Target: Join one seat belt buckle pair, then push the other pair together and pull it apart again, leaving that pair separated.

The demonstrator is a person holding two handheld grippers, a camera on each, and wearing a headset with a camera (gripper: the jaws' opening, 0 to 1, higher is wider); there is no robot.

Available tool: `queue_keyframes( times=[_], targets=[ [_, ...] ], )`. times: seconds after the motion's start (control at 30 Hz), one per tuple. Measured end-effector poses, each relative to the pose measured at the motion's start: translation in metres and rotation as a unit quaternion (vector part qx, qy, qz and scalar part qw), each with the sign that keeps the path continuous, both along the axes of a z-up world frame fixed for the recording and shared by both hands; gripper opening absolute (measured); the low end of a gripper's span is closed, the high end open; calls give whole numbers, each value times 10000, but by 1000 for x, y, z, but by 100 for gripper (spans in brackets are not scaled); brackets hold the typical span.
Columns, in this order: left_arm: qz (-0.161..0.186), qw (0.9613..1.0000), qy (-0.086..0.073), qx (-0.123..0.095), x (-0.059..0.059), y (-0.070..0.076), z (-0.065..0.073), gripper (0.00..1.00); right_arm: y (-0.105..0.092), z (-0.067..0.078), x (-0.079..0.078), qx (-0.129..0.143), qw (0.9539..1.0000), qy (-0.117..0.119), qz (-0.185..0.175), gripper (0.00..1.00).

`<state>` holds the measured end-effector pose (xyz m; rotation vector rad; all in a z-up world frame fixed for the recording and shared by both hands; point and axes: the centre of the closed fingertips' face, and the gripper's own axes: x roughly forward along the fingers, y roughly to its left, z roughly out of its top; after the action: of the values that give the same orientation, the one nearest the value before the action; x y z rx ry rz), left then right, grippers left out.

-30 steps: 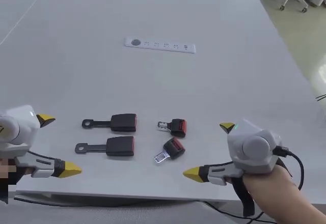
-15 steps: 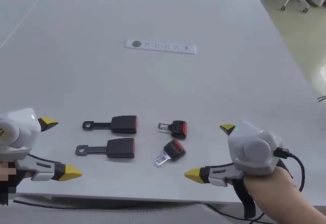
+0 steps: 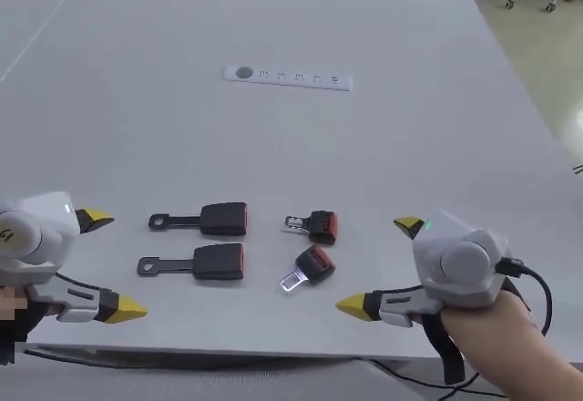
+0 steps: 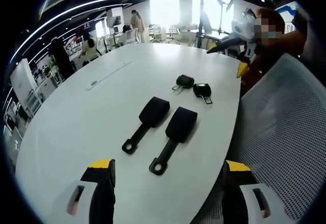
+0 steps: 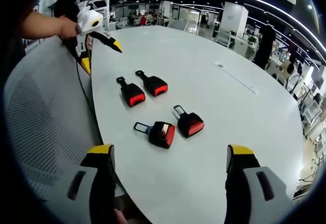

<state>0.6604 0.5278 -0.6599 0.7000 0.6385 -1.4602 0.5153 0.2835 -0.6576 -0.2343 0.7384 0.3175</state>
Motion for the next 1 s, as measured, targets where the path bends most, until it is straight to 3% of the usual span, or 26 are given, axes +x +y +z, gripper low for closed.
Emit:
queue_keyframes(
  times=[0.17, 0.37, 0.47, 0.57, 0.63, 0.7, 0.83, 1.0],
  targets=[
    [-287, 9995, 42, 120, -5, -5, 0, 84, 4, -2, 3, -9, 9999, 20, 154, 85],
    [-449, 9989, 8, 101, -3, -17, -1, 81, 6, -1, 10, -19, 9994, 0, 341, 78],
    [-812, 9967, -75, 21, -8, -28, -1, 77, 10, -3, 12, -43, 9985, 55, 538, 72],
    [-930, 9956, 8, 134, -11, -33, -6, 75, 14, -5, 14, -74, 9972, 74, 743, 67],
    [-1057, 9943, 33, 167, -13, -38, -8, 72, 17, -6, 16, -119, 9953, 79, 953, 64],
    [-1171, 9927, 182, 203, -18, -41, -10, 67, 19, -8, 18, -147, 9937, 122, 1105, 60],
    [-1384, 9897, 111, 349, -20, -50, -22, 65, 22, -15, 22, -196, 9895, 258, 1405, 55],
    [-1515, 9876, 174, 383, -23, -61, -29, 63, 28, -26, 24, -362, 9778, 469, 2010, 48]
  ],
)
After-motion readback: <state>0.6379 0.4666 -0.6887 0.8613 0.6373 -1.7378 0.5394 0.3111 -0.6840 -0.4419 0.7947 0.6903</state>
